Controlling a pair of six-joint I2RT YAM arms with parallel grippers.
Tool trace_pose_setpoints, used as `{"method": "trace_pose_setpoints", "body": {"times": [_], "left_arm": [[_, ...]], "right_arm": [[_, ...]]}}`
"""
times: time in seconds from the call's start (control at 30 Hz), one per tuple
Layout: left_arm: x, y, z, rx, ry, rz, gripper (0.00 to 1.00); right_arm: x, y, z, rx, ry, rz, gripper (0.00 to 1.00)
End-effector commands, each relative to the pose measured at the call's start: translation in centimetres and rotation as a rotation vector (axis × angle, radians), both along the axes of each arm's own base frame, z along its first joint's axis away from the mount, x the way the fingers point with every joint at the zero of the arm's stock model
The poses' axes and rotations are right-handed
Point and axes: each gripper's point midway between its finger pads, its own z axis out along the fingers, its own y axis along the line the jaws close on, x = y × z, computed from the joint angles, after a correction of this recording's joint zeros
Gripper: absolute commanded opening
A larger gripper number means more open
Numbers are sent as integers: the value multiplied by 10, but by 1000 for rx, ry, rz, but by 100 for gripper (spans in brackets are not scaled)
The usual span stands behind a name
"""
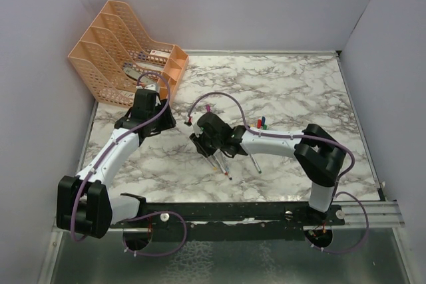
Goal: Insert the pens into the pen caps
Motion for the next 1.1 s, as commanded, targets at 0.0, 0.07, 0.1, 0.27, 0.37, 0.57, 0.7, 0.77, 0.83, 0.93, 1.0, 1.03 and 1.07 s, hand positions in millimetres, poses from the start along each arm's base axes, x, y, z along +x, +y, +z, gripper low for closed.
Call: {"method": "trace_pose_setpoints", "body": {"times": [0.0, 0.07, 0.1, 0.27, 0.37, 0.57, 0.7, 0.77, 0.83, 0.93, 1.0, 1.03, 1.07], "left_arm": [[2, -2, 6, -28, -25, 3, 55], [2, -2, 5, -29, -26, 3, 55], [3, -3, 5, -30, -27, 2, 55], [4, -4, 4, -36, -26, -5, 55], [5, -4, 4, -38, -26, -4, 55], [5, -5, 3, -38, -23, -5, 55], [5, -4, 2, -35, -22, -8, 55], [6, -5, 2, -35, -22, -11, 55], [6, -5, 1, -34, -18, -15, 55], [7, -6, 2, -35, -17, -19, 55], [9, -6, 2, -36, -21, -23, 55], [9, -7, 3, -34, -23, -25, 55], [10, -7, 3, -34, -24, -27, 55]], "right_arm": [[-8, 6, -10, -20, 42, 41, 29], [-9, 6, -14, -31, 50, 42, 32], [-9, 5, -16, -36, 55, 42, 32], [-12, 4, -25, -51, 71, 44, 32], [-13, 5, -29, -55, 80, 48, 32], [-12, 5, -38, -72, 93, 40, 32], [-12, 6, -48, -93, 114, 30, 27], [-14, 8, -50, -92, 131, 37, 19], [-17, 11, -51, -85, 151, 49, 6], [-21, 16, -46, -65, 176, 56, 1], [-21, 20, -37, -38, 182, 52, 1], [-20, 22, -31, -21, 182, 45, 1], [-20, 26, -23, -2, 180, 44, 1]]}}
